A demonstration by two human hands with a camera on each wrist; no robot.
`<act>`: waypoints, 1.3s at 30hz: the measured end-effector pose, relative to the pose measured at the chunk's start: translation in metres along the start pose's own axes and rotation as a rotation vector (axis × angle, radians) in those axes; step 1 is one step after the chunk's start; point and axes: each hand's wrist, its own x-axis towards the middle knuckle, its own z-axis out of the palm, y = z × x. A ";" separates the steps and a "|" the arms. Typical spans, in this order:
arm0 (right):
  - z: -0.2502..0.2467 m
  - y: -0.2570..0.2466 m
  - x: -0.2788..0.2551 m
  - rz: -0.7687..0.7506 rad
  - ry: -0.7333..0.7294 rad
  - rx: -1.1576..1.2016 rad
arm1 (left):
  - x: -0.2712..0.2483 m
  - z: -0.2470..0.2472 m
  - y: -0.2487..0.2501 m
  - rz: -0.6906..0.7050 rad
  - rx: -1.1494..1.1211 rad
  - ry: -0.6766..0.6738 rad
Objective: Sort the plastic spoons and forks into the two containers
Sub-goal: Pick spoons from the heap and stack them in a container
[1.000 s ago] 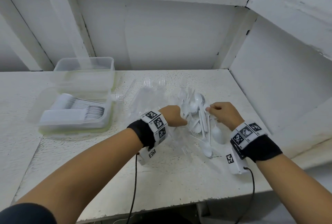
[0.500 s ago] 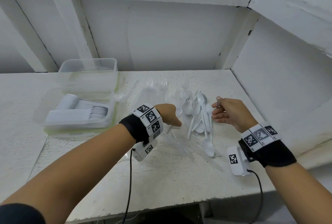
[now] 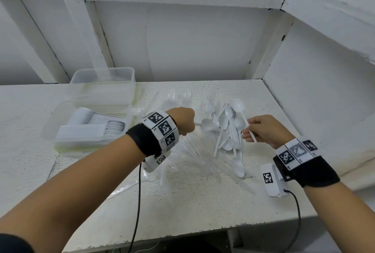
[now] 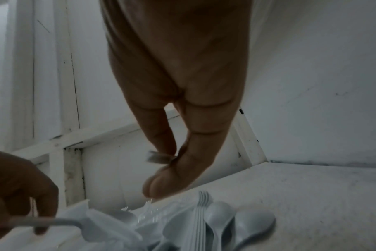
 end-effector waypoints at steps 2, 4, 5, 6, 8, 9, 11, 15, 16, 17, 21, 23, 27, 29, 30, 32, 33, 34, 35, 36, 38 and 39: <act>0.004 0.003 0.009 0.023 0.034 -0.034 | 0.001 -0.001 -0.003 -0.031 -0.050 0.032; 0.011 0.004 0.021 0.038 0.060 -0.072 | 0.002 -0.001 -0.008 -0.060 -0.091 0.078; 0.015 0.004 0.026 0.034 0.077 -0.098 | 0.002 0.000 -0.010 -0.072 -0.119 0.111; 0.019 0.003 0.031 0.032 0.096 -0.139 | 0.003 0.001 -0.013 -0.085 -0.160 0.146; 0.026 0.001 0.039 0.026 0.113 -0.237 | 0.004 0.002 -0.019 -0.103 -0.236 0.204; 0.030 0.000 0.042 0.027 0.113 -0.304 | 0.004 0.003 -0.023 -0.106 -0.257 0.216; 0.036 -0.003 0.046 0.026 0.103 -0.451 | 0.006 0.003 -0.030 -0.111 -0.270 0.198; 0.043 -0.007 0.050 -0.044 0.136 -0.650 | 0.000 0.003 -0.040 -0.140 -0.285 0.153; 0.044 -0.007 0.051 -0.042 0.140 -0.664 | -0.002 0.004 -0.041 -0.145 -0.303 0.148; 0.043 -0.006 0.052 -0.037 0.146 -0.668 | -0.003 0.005 -0.042 -0.148 -0.329 0.143; 0.039 -0.003 0.053 -0.003 0.175 -0.644 | -0.002 0.012 -0.040 -0.114 -0.486 0.113; 0.036 -0.003 0.053 -0.001 0.182 -0.622 | 0.001 0.014 -0.033 -0.084 -0.517 0.117; 0.025 0.001 0.050 -0.041 0.266 -0.553 | 0.014 0.020 -0.011 -0.040 -0.472 0.199; 0.021 0.005 0.046 -0.138 0.354 -0.488 | 0.027 0.025 0.002 -0.038 -0.465 0.210; 0.020 0.006 0.042 -0.186 0.396 -0.428 | 0.034 0.027 0.008 -0.044 -0.457 0.204; 0.020 0.008 0.035 -0.234 0.444 -0.281 | 0.047 0.030 0.020 -0.060 -0.432 0.190; 0.020 0.009 0.033 -0.238 0.452 -0.219 | 0.052 0.030 0.025 -0.069 -0.416 0.188; 0.020 0.009 0.030 -0.238 0.455 -0.175 | 0.056 0.031 0.028 -0.075 -0.395 0.194; 0.020 0.008 0.028 -0.237 0.454 -0.147 | 0.059 0.032 0.030 -0.079 -0.372 0.205; 0.020 0.008 0.025 -0.236 0.448 -0.127 | 0.062 0.034 0.032 -0.080 -0.352 0.214; 0.021 0.008 0.023 -0.236 0.401 -0.087 | 0.067 0.039 0.033 -0.084 -0.323 0.211; 0.021 0.010 0.021 -0.236 0.364 -0.069 | 0.068 0.041 0.034 -0.090 -0.317 0.195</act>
